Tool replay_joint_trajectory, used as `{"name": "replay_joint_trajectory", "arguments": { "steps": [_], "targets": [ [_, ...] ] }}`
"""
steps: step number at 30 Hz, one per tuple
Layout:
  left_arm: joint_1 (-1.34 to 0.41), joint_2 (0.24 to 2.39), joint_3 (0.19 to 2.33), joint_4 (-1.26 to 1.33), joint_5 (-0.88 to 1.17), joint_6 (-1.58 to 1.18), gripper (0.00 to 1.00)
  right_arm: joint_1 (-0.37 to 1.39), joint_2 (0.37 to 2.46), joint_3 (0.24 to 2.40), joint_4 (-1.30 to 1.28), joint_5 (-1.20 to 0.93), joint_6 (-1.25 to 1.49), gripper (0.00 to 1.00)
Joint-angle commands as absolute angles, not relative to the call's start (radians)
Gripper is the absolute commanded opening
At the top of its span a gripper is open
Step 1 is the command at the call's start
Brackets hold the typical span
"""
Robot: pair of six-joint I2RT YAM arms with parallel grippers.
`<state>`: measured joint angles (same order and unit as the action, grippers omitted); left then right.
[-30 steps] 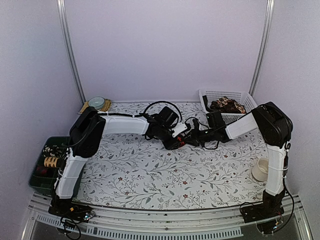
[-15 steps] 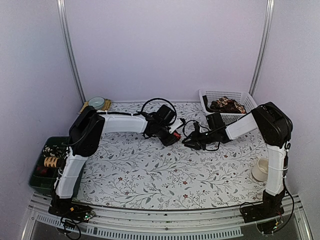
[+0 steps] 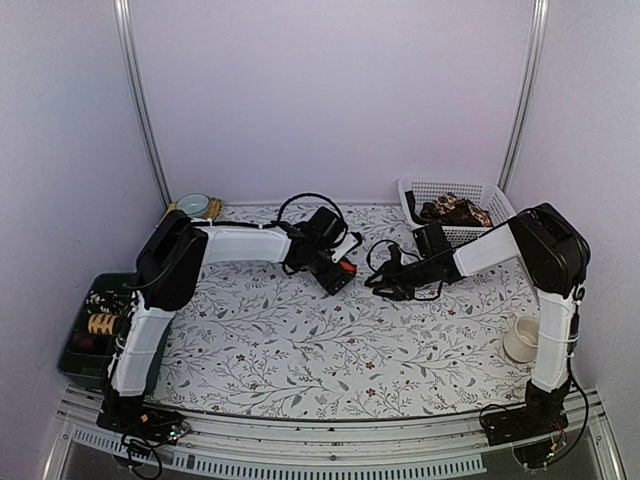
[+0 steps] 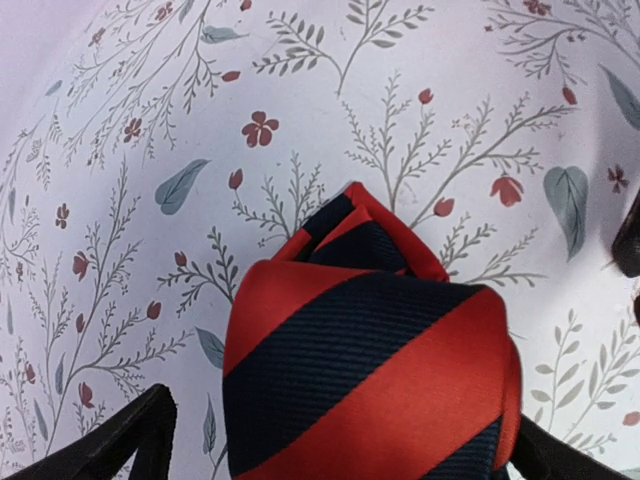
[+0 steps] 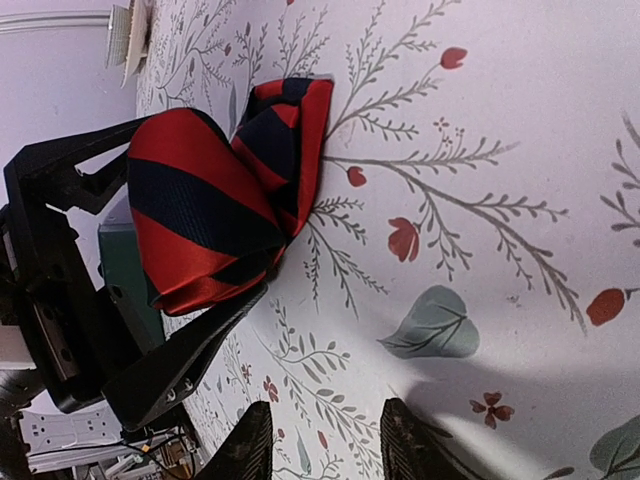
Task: Roll the ties
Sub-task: Roll the tie at the center of the board.
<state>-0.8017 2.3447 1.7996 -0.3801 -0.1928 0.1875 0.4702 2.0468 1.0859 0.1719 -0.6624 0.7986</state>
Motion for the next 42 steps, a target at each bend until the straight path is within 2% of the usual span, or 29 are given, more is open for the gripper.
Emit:
{"name": "replay_joint_trajectory", "arguments": {
  "steps": [1, 6, 12, 21, 28, 35, 42],
  "targets": [
    [-0.779, 2.299, 1.781, -0.366, -0.184, 0.166, 1.0, 0.463, 1.897, 1.089, 0.137, -0.644, 0.773, 0.37],
    [-0.785, 2.211, 1.748, -0.341, -0.102, 0.171, 1.0, 0.452, 1.884, 1.077, 0.13, -0.646, 0.769, 0.38],
    [-0.79, 2.029, 1.649, -0.36, -0.055, 0.111, 1.0, 0.436, 1.853, 1.081, 0.102, -0.646, 0.746, 0.48],
    [-0.675, 1.604, 1.381, -0.57, -0.321, -0.147, 1.0, 0.433, 1.809, 1.116, 0.053, -0.652, 0.682, 0.51],
    [-0.5, 1.329, 1.128, -0.689, -0.358, -0.414, 1.0, 0.434, 1.77, 1.102, 0.065, -0.669, 0.671, 0.51],
    [-0.345, 1.242, 0.97, -0.747, -0.364, -0.454, 1.0, 0.437, 1.751, 1.075, 0.08, -0.678, 0.67, 0.51],
    [-0.213, 1.259, 0.881, -0.626, -0.293, -0.388, 1.0, 0.442, 1.734, 1.069, 0.084, -0.681, 0.67, 0.5]
  ]
}}
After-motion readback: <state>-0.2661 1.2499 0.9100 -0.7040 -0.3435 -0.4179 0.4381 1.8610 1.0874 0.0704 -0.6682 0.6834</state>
